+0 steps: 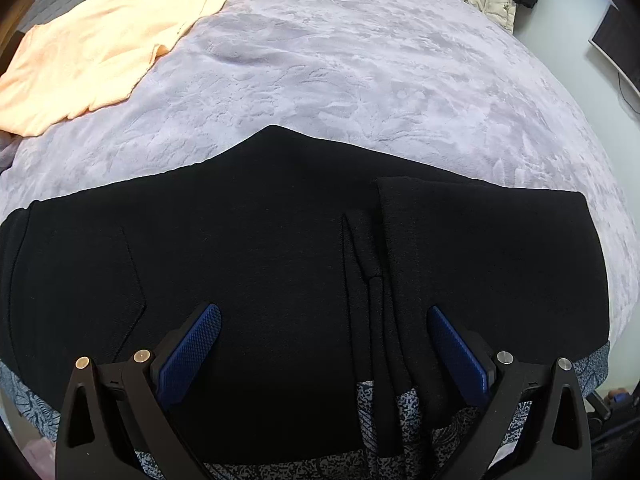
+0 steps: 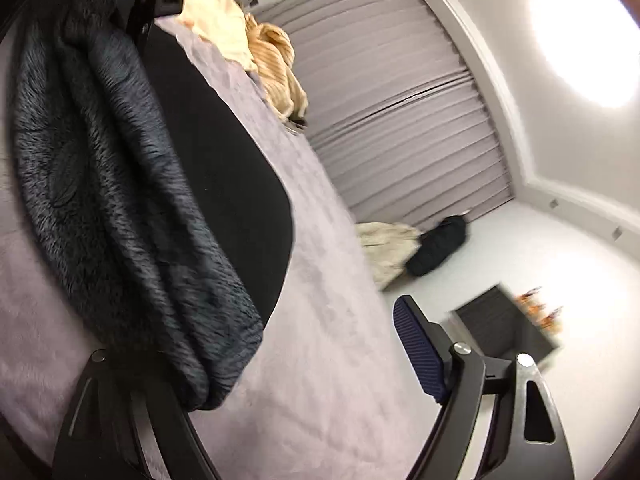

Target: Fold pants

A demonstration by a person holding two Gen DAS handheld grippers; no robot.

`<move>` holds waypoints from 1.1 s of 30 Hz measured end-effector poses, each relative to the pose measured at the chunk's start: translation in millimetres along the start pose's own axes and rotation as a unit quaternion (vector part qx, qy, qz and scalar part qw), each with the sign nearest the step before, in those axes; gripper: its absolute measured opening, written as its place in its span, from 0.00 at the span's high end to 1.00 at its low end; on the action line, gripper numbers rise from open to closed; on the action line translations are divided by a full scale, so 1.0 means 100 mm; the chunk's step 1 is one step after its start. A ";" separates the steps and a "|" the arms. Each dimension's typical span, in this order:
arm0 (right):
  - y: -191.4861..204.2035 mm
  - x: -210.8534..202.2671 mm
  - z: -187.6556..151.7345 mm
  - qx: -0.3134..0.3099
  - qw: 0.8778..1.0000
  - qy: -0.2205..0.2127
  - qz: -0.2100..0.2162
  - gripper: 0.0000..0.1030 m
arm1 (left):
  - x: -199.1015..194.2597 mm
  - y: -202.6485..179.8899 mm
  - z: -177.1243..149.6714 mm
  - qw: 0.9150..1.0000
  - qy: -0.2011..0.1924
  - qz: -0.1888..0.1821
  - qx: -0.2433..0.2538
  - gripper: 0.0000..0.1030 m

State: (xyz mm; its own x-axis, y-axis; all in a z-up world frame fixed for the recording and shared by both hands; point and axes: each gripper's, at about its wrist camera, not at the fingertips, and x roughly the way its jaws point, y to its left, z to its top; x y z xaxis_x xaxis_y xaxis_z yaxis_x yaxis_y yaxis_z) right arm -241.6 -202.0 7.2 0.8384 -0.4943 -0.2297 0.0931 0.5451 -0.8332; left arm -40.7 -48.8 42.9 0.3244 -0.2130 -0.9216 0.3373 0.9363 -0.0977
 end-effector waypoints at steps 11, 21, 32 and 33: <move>-0.76 -0.18 -0.12 0.112 0.940 -0.028 0.320 0.15 | -0.50 -0.33 -0.03 0.999 -0.047 0.000 0.011 0.00; -0.98 0.86 0.13 0.078 0.845 -0.016 0.529 0.15 | -0.19 -1.09 -0.25 0.994 -0.027 -0.013 0.105 0.00; -0.76 1.01 0.41 -0.055 0.833 -0.055 0.547 0.03 | -0.33 -0.95 -0.28 0.993 -0.051 -0.001 0.104 0.00; -0.80 0.98 0.43 -0.056 0.827 -0.064 0.555 0.03 | -0.37 -0.90 -0.28 0.994 -0.054 -0.012 0.097 0.00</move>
State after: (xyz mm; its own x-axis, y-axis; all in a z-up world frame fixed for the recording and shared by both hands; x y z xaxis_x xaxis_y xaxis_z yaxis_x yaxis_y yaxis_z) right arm -143.7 -265.2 72.5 0.4238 0.3490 -0.8358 -0.8172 0.5454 -0.1866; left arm -107.9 -117.8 74.9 0.4038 -0.2737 -0.8729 0.5072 0.8611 -0.0354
